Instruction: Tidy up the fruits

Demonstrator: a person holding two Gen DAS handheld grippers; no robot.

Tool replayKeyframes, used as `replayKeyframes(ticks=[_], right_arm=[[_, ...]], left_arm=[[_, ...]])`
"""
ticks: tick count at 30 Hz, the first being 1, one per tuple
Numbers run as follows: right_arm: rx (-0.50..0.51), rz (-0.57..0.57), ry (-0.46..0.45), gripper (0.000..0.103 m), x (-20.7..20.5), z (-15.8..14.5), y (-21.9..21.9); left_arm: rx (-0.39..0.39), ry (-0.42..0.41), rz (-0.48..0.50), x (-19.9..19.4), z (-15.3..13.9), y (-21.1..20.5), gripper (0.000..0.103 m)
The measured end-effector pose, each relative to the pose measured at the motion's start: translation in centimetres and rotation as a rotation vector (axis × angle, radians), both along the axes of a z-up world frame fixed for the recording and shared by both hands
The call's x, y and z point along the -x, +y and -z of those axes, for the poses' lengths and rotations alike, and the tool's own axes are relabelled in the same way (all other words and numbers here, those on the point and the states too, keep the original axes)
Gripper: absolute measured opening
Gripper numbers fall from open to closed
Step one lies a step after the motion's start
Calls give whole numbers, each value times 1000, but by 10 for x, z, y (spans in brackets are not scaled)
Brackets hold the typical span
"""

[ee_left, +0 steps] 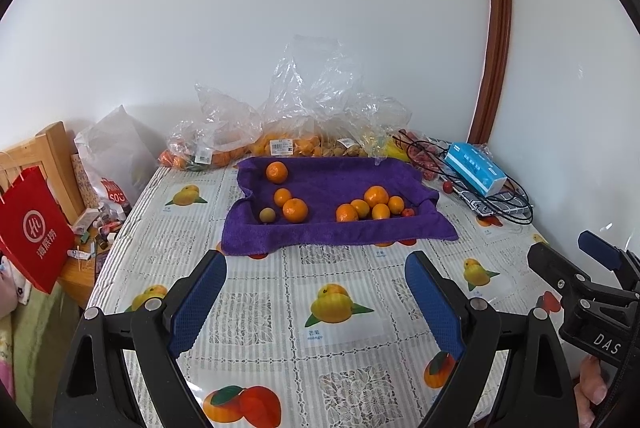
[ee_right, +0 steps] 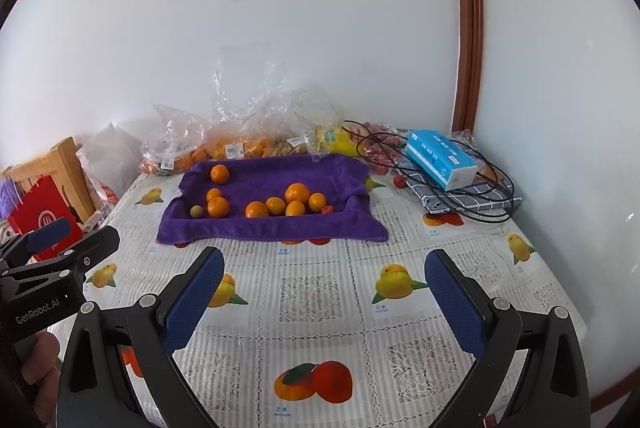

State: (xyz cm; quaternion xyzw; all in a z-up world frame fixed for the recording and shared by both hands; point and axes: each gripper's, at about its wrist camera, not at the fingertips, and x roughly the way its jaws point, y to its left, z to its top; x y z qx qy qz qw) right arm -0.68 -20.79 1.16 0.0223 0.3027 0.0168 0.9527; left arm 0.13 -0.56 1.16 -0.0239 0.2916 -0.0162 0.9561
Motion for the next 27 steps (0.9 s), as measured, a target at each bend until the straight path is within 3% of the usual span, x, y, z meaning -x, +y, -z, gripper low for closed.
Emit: replayKeyframes(ticks=[27], right_arm=[[12, -3, -4, 100, 1, -2, 3]], left_arm=[[11, -8, -2, 1, -2, 1, 91]])
